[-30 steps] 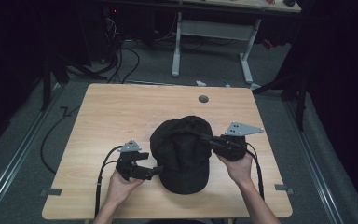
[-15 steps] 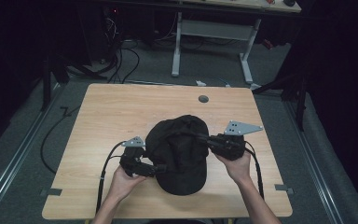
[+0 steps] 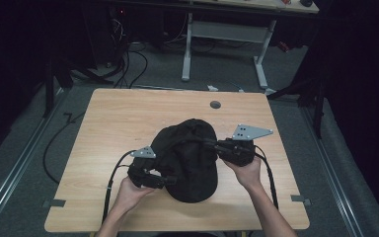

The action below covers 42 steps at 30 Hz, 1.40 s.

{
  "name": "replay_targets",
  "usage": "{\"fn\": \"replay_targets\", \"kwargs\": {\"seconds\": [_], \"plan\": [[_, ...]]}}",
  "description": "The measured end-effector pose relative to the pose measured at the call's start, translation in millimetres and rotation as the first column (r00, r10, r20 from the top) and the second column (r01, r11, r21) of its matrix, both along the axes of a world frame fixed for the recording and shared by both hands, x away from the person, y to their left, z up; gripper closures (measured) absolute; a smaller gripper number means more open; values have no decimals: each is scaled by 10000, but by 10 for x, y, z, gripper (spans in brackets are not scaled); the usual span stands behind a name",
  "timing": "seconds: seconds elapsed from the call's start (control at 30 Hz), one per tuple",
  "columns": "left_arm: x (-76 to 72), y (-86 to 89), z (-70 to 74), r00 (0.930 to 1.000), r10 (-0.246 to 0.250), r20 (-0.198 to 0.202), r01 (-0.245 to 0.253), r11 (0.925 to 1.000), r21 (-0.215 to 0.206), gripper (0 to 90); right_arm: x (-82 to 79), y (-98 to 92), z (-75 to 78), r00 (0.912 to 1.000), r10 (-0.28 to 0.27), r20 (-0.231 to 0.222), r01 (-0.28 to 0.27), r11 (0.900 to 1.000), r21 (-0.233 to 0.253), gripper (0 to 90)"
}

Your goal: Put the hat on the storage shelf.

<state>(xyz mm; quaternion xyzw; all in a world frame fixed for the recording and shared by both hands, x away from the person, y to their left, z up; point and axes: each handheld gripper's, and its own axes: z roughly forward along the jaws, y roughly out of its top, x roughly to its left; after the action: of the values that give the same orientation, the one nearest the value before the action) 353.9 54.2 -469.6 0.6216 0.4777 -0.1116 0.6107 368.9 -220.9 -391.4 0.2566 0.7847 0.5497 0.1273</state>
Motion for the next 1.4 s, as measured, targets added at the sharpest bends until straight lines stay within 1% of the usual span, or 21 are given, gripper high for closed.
{"fn": "replay_targets", "kwargs": {"seconds": [0.13, 0.17, 0.2, 0.23, 0.3, 0.33, 0.4, 0.47, 0.5, 0.53, 0.6, 0.7, 0.77, 0.9, 1.03, 1.07, 1.2, 1.23, 1.33, 1.37, 1.4], "plan": [[-27, 15, 16, 9998, -94, 187, 94, 10000, -28, 352, 25, 14, 19, 9998, -107, 144, 108, 9999, -61, 871], [-44, 20, 23, 9994, -205, 291, 209, 9997, -135, 385, 38, 16, 35, 9996, -171, 219, 175, 9997, -162, 871], [-44, 20, 23, 9994, -205, 291, 209, 9997, -135, 402, 38, 16, 35, 9996, -171, 219, 175, 9997, -162, 871], [-52, 21, 31, 9993, -225, 290, 232, 9994, -238, 402, 46, 16, 46, 9995, -186, 269, 192, 9996, -187, 870], [-66, 24, 43, 9988, -350, 347, 362, 9988, -337, 438, 58, 14, 70, 9990, -227, 388, 236, 9995, -212, 870], [-77, 17, 44, 9983, -479, 343, 493, 9980, -394, 479, 72, 18, 93, 9985, -250, 481, 263, 9993, -267, 870], [-84, 11, 42, 9980, -540, 330, 552, 9977, -391, 499, 79, 23, 103, 9983, -271, 525, 288, 9990, -328, 869], [-96, -3, 29, 9971, -667, 364, 675, 9975, -222, 565, 105, 52, 121, 9976, -255, 646, 283, 9987, -429, 866], [-103, -11, 24, 9968, -721, 334, 727, 9972, -172, 565, 105, 52, 121, 9976, -255, 646, 283, 9987, -429, 866], [-111, -18, 19, 9964, -778, 339, 782, 9969, -107, 601, 117, 73, 126, 9973, -233, 702, 266, 9985, -470, 863], [-123, -14, 23, 9954, -881, 366, 884, 9960, -84, 616, 121, 88, 130, 9967, -285, 758, 325, 9981, -517, 863], [-150, 1, 51, 9944, -986, 390, 994, 9949, -197, 636, 135, 78, 122, 9969, -267, 737, 298, 9987, -412, 862], [-175, 10, 64, 9929, -1089, 479, 1098, 9938, -164, 650, 140, 75, 118, 9969, -257, 738, 288, 9987, -413, 860], [-236, 17, 102, 9900, -1250, 651, 1274, 9913, -335, 671, 158, 60, 113, 9974, -211, 686, 235, 9992, -335, 843], [-269, 22, 123, 9882, -1347, 728, 1379, 9896, -404, 684, 157, 49, 116, 9978, -144, 653, 161, 9995, -268, 830], [-278, 23, 131, 9876, -1387, 740, 1421, 9889, -429, 692, 155, 37, 119, 9979, -129, 635, 148, 9994, -298, 813], [-314, 25, 169, 9844, -1449, 1001, 1499, 9877, -445, 701, 152, 12, 130, 9980, -128, 611, 140, 9997, -200, 794], [-322, 24, 180, 9841, -1468, 1004, 1522, 9872, -477, 701, 152, 12, 130, 9980, -128, 611, 140, 9997, -200, 794], [-345, 20, 204, 9823, -1443, 1196, 1510, 9873, -488, 709, 152, -10, 145, 9985, -155, 524, 154, 9999, 19, 743], [-365, 20, 215, 9804, -1418, 1371, 1495, 9876, -475, 712, 154, -12, 145, 9986, -150, 508, 147, 9999, 73, 720], [-365, 20, 215, 9804, -1418, 1371, 1495, 9876, -475, 714, 155, -13, 146, 9986, -166, 505, 161, 9998, 93, 695]]}}
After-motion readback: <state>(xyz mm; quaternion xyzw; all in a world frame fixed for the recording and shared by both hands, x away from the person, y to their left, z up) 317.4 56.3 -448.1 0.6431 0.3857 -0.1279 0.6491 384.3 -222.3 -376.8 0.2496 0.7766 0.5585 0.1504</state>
